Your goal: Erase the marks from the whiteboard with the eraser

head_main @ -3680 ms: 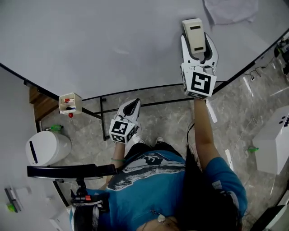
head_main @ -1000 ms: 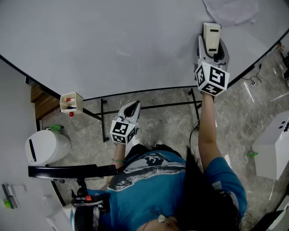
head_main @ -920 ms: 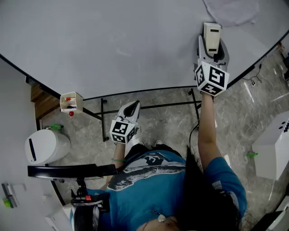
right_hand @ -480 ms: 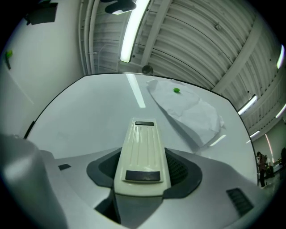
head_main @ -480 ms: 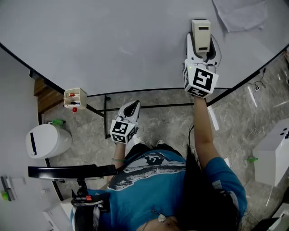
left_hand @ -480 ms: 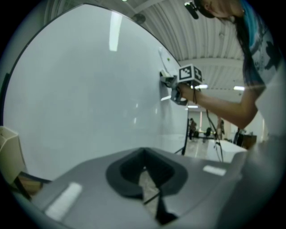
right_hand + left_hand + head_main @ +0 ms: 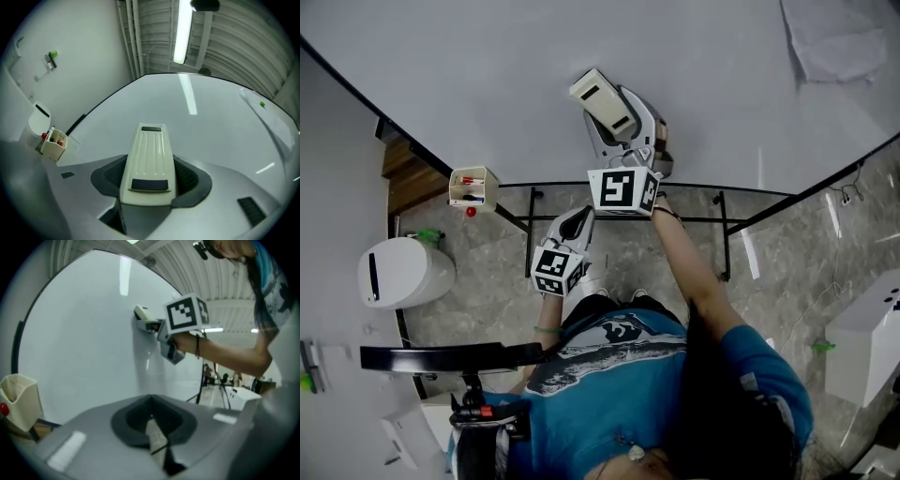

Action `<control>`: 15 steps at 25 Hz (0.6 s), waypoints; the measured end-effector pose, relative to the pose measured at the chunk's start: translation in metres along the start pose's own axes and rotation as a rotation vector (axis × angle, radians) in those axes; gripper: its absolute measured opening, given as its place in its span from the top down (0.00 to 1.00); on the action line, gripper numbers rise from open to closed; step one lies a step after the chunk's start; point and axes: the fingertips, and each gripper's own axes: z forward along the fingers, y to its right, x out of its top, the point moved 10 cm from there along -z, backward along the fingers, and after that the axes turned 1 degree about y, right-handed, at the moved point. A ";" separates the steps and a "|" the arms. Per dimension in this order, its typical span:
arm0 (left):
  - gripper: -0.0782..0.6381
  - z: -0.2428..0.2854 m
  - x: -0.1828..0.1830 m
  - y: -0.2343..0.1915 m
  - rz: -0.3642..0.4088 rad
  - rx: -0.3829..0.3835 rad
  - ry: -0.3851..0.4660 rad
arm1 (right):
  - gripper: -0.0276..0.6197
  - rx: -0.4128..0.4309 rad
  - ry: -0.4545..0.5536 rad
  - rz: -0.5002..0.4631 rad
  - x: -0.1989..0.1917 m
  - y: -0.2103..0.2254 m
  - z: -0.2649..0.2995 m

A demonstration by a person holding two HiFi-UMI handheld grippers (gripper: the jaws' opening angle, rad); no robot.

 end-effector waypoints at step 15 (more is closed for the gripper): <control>0.89 -0.060 -0.010 -0.035 -0.031 0.034 0.003 | 0.55 0.155 -0.087 0.228 0.011 -0.064 -0.006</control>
